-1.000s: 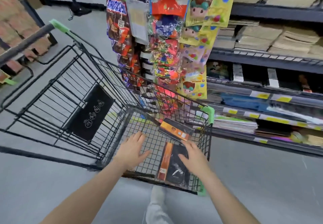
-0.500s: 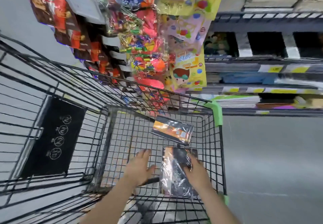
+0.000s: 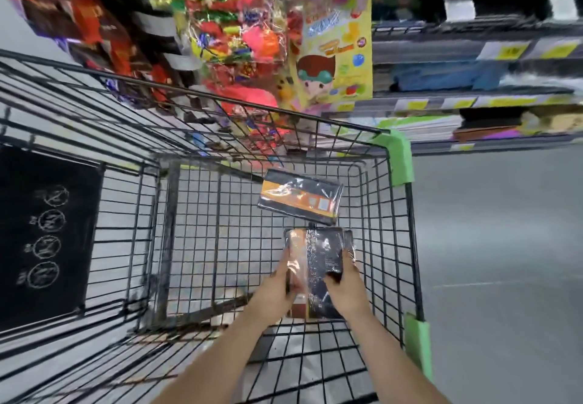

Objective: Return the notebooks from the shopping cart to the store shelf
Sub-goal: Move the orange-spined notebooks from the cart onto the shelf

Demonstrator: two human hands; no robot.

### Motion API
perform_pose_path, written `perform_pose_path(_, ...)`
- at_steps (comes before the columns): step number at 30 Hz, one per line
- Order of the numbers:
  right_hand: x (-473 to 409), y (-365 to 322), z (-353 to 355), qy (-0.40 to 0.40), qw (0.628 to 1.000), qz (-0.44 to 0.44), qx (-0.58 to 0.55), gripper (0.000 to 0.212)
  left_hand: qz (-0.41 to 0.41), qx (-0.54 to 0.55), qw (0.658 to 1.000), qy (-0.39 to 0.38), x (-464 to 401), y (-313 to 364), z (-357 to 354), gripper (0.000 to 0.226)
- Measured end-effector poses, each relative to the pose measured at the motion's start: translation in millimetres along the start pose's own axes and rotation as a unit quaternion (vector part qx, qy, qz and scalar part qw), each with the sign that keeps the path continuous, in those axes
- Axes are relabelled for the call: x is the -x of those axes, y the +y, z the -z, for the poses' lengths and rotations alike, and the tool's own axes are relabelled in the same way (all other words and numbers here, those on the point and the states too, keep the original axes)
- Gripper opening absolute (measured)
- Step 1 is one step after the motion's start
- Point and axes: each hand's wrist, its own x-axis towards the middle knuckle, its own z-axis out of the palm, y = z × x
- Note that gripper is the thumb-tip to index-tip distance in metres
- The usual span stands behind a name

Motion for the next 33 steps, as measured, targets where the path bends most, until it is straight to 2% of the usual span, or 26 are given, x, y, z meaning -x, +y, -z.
perform_pose_path(6,13,-34,21,0.035,0.998,0.031,-0.042,0.071,0.016,0.166,0.982,0.091,7,18,38,0.072)
perform_pose_path(9,17,-58,29,0.010,0.993,0.071,-0.094,0.067,-0.014,0.223,0.971,0.086,15,20,65,0.073)
perform_pose_path(13,10,-92,38,-0.027,0.987,0.110,-0.117,0.073,-0.026,0.306,0.946,0.105,24,19,100,0.073)
perform_pose_path(16,-3,-110,48,-0.038,0.986,0.149,-0.071,0.067,-0.005,0.329,0.936,0.127,23,8,120,0.072)
perform_pose_path(19,-29,-114,58,0.005,0.985,0.172,-0.032,0.066,0.036,0.348,0.922,0.165,20,-15,131,0.075)
perform_pose_path(23,-70,-109,66,0.054,0.980,0.148,0.119,0.064,0.069,0.382,0.901,0.193,13,-46,131,0.077)
perform_pose_path(27,-102,-98,59,0.064,0.962,0.127,0.234,0.075,0.088,0.389,0.892,0.213,4,-62,121,0.077)
perform_pose_path(33,-109,-94,52,0.102,0.954,0.151,0.240,0.066,0.101,0.388,0.887,0.229,-1,-67,111,0.077)
